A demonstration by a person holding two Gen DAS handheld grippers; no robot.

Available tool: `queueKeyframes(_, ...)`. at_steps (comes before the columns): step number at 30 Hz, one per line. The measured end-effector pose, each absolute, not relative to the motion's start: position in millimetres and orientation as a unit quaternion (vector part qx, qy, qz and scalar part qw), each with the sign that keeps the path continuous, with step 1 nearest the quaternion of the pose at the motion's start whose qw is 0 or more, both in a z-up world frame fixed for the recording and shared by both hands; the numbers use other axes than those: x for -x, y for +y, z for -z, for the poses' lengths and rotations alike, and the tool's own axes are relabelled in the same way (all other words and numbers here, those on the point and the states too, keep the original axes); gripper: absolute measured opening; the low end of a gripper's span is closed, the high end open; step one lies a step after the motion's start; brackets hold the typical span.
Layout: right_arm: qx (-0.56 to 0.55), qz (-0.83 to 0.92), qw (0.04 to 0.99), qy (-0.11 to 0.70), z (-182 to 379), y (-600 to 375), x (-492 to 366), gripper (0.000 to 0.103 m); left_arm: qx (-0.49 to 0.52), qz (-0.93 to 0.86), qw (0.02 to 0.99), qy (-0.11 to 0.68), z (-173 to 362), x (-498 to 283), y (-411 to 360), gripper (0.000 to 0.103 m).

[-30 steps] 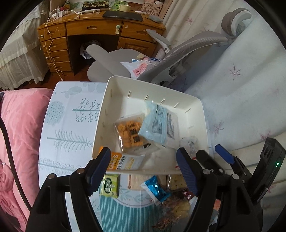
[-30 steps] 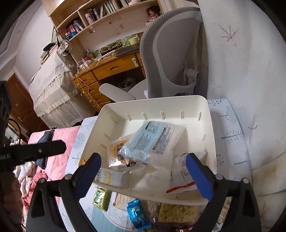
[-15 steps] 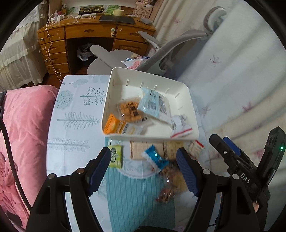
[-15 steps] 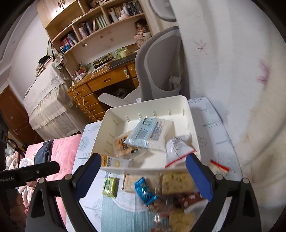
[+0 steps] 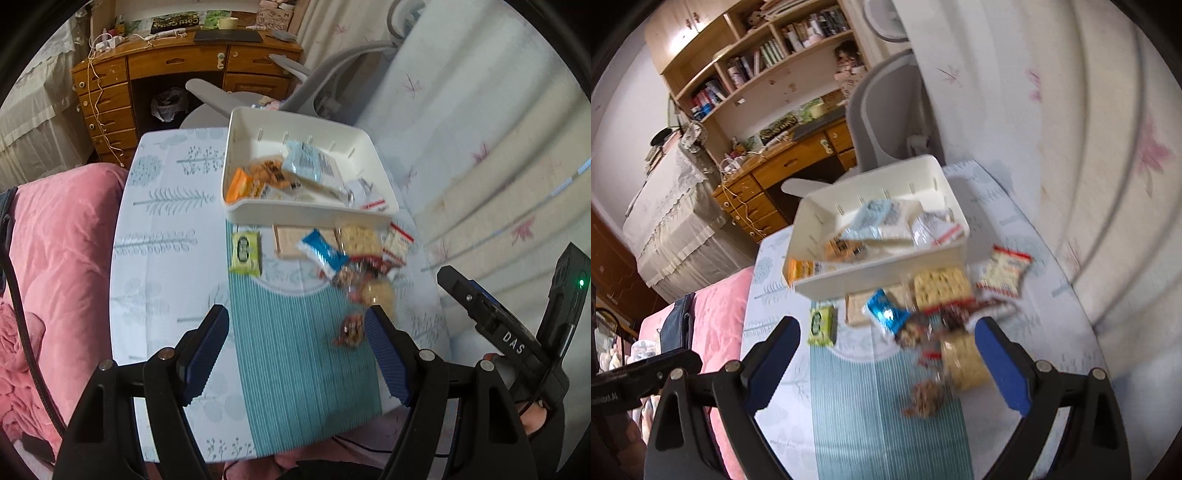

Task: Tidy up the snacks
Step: 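Move both grippers back toward the remaining snack bags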

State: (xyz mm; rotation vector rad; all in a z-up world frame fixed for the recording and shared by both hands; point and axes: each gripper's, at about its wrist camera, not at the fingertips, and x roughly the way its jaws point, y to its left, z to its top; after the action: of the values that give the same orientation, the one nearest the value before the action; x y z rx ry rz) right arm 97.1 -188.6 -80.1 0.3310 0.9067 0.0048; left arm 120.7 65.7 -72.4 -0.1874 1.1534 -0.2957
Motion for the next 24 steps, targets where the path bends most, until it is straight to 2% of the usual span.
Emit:
queueKeyframes(11, -0.252, 0.032, 0.832, 0.493, 113.2, -218.5, -65.8, 0.096, 0.056, 0.147, 0.831, 0.534, 94.7, -82.9, 50.1, 0.075)
queueKeyframes(24, -0.355, 0.029, 0.738, 0.573, 172.6, -270.4, -90.0, 0.096, 0.021, 0.141, 0.839, 0.525, 128.2, -83.8, -6.4, 0.075)
